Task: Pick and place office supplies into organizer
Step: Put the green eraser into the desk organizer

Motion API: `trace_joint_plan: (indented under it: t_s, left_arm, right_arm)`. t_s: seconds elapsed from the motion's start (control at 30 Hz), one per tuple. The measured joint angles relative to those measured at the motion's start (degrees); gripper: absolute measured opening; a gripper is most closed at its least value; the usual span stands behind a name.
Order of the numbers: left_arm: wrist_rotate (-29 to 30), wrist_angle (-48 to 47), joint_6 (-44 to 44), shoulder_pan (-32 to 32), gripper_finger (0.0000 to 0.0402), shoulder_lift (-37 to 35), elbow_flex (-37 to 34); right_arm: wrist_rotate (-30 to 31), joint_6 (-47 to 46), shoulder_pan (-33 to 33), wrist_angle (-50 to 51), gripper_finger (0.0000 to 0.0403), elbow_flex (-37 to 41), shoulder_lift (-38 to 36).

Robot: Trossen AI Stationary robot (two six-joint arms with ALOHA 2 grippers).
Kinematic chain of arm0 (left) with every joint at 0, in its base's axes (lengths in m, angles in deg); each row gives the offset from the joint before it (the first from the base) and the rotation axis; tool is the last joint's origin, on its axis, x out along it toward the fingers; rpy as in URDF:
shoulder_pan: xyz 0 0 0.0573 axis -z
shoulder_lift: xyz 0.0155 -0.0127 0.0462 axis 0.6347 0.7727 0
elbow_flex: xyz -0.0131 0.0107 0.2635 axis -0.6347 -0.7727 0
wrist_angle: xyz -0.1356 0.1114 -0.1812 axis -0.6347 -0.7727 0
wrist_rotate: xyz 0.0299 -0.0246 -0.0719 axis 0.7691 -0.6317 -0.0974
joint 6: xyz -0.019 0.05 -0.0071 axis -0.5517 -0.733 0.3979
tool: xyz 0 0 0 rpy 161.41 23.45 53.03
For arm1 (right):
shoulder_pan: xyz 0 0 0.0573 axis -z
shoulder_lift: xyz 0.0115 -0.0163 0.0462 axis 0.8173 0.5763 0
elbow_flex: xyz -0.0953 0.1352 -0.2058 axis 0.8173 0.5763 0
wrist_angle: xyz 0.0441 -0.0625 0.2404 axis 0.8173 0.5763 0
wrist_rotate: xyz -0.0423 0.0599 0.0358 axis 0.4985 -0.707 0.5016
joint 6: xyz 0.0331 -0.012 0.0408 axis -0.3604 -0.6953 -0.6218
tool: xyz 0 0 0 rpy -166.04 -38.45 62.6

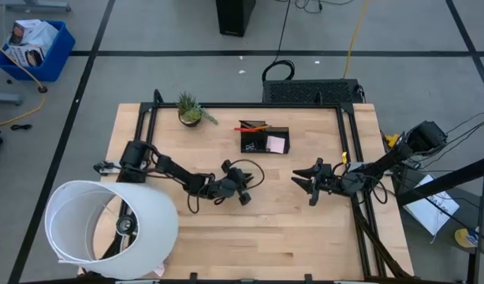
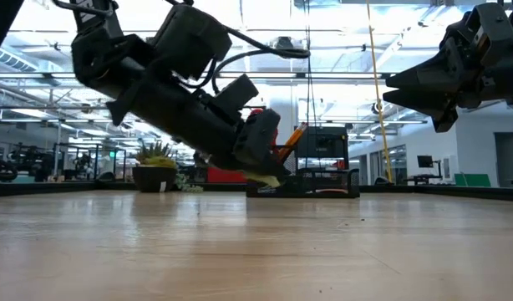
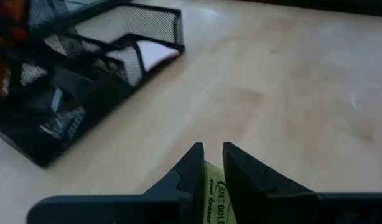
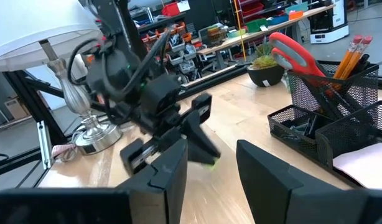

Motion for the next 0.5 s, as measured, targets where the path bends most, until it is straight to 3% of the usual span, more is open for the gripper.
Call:
trace_joint_plan:
  t_s: [0.33,0.5]
  left_arm:
    - [-1.3,-5.1,-9.1,-5.6,0.0057,-7.7,0.0]
    - [-7.0,-5.6,-12.5,-10.5,0.0057,-9.8,0.0]
  right_arm:
    - [0.0,0.0,0.0,-0.1,0.0132,0.0,0.0]
    - [0.0,0.0,0.0,0.0,0.0132,0.0,0.0]
